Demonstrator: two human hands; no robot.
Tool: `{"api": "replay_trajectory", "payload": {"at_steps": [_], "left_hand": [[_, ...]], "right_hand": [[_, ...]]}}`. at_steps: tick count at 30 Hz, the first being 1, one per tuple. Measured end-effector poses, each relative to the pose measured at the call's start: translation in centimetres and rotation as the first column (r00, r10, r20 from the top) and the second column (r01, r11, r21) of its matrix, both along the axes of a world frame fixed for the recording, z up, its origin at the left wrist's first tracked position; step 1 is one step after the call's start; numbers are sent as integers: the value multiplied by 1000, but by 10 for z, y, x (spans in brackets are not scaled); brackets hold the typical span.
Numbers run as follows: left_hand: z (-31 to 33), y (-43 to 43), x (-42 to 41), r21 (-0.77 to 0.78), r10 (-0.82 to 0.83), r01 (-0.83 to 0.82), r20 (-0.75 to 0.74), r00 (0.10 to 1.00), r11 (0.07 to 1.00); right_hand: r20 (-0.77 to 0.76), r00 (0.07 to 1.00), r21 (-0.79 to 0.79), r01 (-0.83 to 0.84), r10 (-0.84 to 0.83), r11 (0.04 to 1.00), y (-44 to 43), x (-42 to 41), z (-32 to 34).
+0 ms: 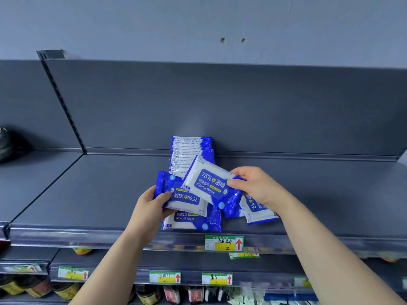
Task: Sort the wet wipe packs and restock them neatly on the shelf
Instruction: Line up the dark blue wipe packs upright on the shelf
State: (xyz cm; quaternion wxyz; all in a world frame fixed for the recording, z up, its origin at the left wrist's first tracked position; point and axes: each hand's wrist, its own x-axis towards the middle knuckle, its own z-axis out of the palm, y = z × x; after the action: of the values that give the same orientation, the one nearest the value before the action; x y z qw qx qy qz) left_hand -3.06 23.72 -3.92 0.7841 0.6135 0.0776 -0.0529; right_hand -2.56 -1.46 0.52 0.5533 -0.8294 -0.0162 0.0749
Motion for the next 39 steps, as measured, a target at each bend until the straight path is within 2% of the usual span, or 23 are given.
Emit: {"api": "replay_trajectory", "payload": {"at_steps": [4,9,11,13,18,23,26,29,31,35,39], "left_hand": [[4,1,-6,-215,-80,64,-69,994,975],[2,1,-16,-113,-92,84,-66,994,990],[2,2,-17,-90,-33,27,-63,997,996],[1,5,-16,-159,16,-27,-70,997,987],[5,7,-14,-291,5,-26,-71,997,956],[8,4,-11,-337,77,-110,-112,991,935],[11,3,-10,-287,110,-159,-180,977,944],[19,3,-16,-214,-42,-9,-231,972,977],[23,5,-20,-143,-119,91,-200,973,985],[20,13,-16,-63,-191,185,-99,977,981],[22,18,-15,166,-145,152,-53,988,974]], "right_hand": [[-73,994,-58,-87,83,994,12,-4,-10],[-79,994,-149,-91,80,985,26,-2,-20],[-73,996,-122,-54,45,991,25,0,-21],[-63,998,-99,-9,3,995,21,3,-20],[-48,998,-68,34,-37,997,21,3,-19],[1,995,84,95,-96,992,16,-2,-15],[9,995,169,98,-101,981,12,-5,-9],[-18,994,200,107,-106,974,6,-7,-7],[-26,993,210,120,-117,970,3,-7,-7],[-16,992,218,129,-128,967,0,-10,-6],[-20,992,223,129,-128,966,-2,-11,-8]]}}
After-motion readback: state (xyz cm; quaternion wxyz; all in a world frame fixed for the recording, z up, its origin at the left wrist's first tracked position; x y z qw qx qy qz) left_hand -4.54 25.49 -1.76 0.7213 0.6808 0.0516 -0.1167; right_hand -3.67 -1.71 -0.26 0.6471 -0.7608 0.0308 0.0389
